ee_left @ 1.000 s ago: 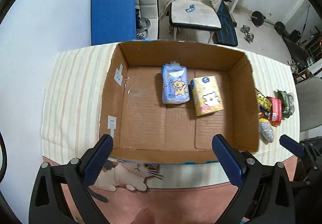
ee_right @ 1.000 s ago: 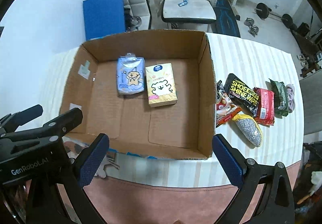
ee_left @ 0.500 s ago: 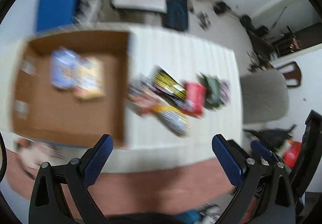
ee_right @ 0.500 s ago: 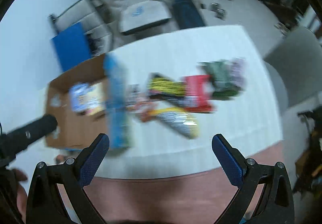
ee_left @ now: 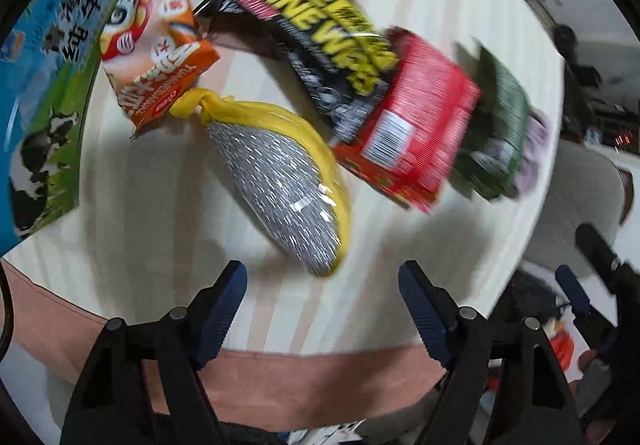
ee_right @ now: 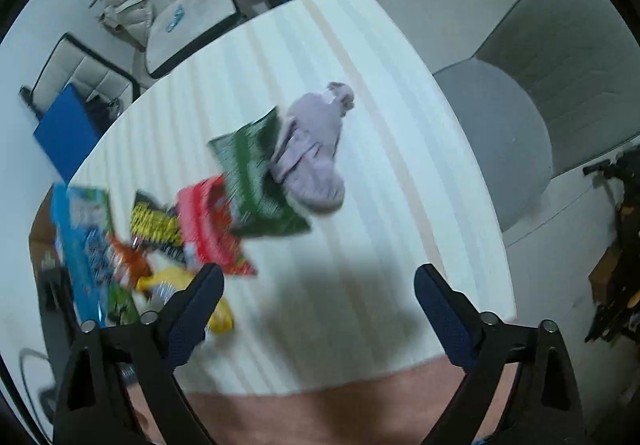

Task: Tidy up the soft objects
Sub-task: 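Grasp the scrub sponge with the left gripper while the right grasps the lilac sock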

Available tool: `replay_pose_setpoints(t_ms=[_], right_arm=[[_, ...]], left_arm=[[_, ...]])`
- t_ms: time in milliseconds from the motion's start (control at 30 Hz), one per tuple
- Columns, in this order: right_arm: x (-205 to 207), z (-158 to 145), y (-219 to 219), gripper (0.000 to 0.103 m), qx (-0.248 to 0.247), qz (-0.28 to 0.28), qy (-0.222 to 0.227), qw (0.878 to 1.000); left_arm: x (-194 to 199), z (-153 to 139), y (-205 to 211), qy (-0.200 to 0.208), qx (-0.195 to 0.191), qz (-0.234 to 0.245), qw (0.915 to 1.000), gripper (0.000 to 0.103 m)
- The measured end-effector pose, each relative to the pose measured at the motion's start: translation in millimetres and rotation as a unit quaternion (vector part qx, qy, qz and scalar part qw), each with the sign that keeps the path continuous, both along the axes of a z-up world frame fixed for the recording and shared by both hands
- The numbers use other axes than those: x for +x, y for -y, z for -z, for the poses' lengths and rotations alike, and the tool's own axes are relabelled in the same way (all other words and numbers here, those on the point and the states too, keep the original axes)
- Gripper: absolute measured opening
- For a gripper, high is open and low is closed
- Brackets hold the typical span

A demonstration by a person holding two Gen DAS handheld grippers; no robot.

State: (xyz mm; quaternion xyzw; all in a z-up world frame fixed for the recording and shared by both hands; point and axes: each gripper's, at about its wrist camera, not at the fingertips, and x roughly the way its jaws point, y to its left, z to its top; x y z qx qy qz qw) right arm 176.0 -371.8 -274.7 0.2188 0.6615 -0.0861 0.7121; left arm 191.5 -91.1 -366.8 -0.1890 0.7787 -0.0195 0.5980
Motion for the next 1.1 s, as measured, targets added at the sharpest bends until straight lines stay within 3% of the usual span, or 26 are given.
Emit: replay_pose_setpoints(t_ms=[233, 300, 400, 433, 567, 700, 800, 933, 1000, 1100], right_arm=[[57, 61, 22, 0.083, 0.04, 0.033, -0.013, 0.999], [69, 72, 22, 0.076, 0.046, 0.042, -0.016, 0.998], [80, 93, 24, 0.053, 0.06, 0.053, -0.029, 0.996], [82, 98, 23, 0.04, 0.066, 0.053, -0.035, 0.996], [73, 98, 15, 0.036, 0.044, 0.026, -0.041, 0.998], [37, 93, 3, 0.035, 0.029, -0.032, -0.067, 0.997], [-1, 96, -12, 0.035, 0.021, -0.082, -0.097, 0.992], [-39, 106, -33, 0.036, 0.008, -0.125, -0.127, 0.984], [-48, 107, -39, 0.038, -0.002, -0.126, -0.119, 0.985], [-47, 105, -45, 0.049, -0.017, -0.115, -0.098, 0.988]], left_arm=[[9, 25, -8, -0.007, 0.02, -0.036, 0.9991, 0.077], [11, 28, -10, -0.007, 0.024, -0.031, 0.9992, 0.058], [13, 25, -3, 0.008, 0.038, 0.001, 0.9992, 0.047], [13, 24, 0, 0.01, 0.037, 0.017, 0.9991, 0.046], [5, 17, 19, 0.029, 0.057, 0.096, 0.9933, 0.045], [-24, 17, 43, 0.039, 0.077, 0.222, 0.9712, 0.045], [-36, 26, 49, 0.022, 0.067, 0.262, 0.9626, 0.045], [-28, 23, 50, 0.018, 0.061, 0.244, 0.9677, 0.046], [-21, 21, 46, 0.016, 0.05, 0.217, 0.9746, 0.051], [-12, 15, 34, 0.014, 0.036, 0.175, 0.9839, 0.055]])
